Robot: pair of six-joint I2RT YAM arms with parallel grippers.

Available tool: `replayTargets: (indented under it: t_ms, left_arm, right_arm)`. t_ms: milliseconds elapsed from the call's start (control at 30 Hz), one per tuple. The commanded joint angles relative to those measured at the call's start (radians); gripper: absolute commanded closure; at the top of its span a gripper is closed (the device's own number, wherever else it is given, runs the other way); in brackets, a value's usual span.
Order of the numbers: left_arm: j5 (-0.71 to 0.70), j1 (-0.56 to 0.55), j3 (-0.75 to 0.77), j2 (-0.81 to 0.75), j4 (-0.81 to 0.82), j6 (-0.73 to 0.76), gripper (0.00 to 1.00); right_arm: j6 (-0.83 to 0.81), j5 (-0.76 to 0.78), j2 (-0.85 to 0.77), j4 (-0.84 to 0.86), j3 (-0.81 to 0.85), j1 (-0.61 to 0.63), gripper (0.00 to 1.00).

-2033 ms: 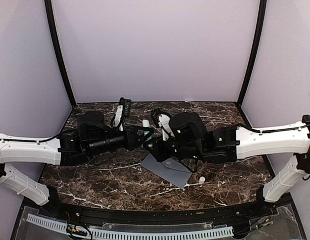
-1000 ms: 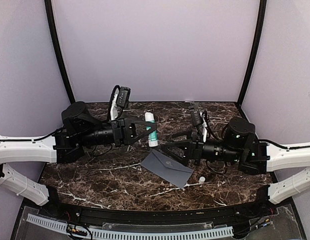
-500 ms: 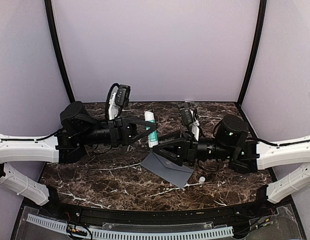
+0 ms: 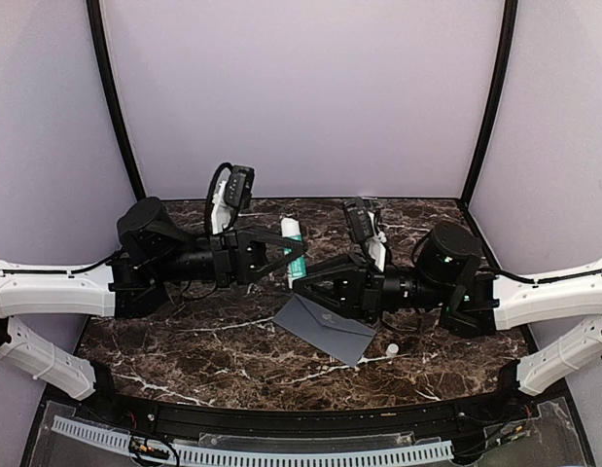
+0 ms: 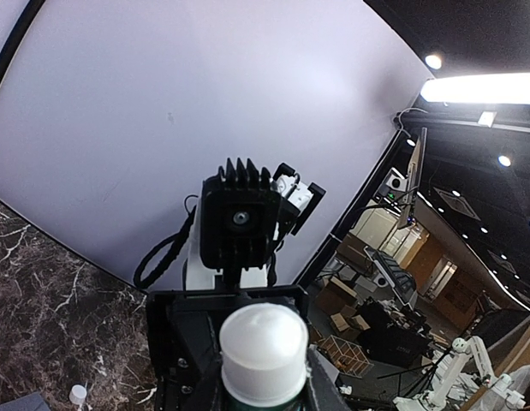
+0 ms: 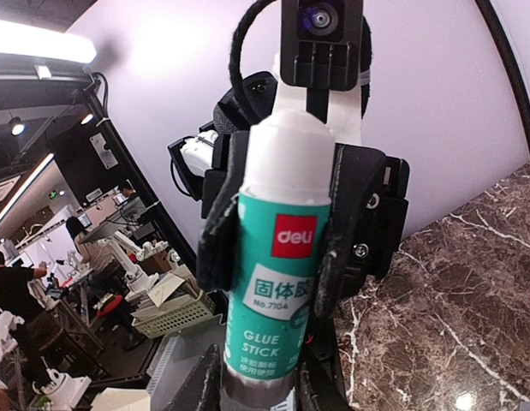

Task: Place the letter into the envelope and seal it
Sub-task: Screw the solid glue.

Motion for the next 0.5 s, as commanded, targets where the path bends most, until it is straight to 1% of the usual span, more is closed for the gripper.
replayTargets:
  t_ms: [0,67,200,367,467]
  left_arm:
    - [0.002,0.002,-0.005,-0.010,0.037,0.006,1.00]
    - [-0.005,0.002,-0.006,-0.013,0.030,0.012,1.00]
    - [-0.039,0.002,-0.007,-0.029,-0.028,0.054,1.00]
    - [-0.152,0.001,0.000,-0.060,-0.214,0.162,1.00]
    - [-0.208,-0.005,0.005,-0.065,-0.299,0.203,1.00]
  right_arm:
    - [-0.006,-0.001,-0.002,0.031,0.027,0.007,0.80]
    - [-0.008,0.019,-0.011,0.016,0.022,0.007,0.84]
    - [-0.021,0.107,-0.037,-0.064,0.024,0.006,0.85]
    - [-0.046,0.281,-0.054,-0.256,0.071,0.007,0.87]
    - [-0.062,0.375,-0.031,-0.405,0.143,0.007,0.89]
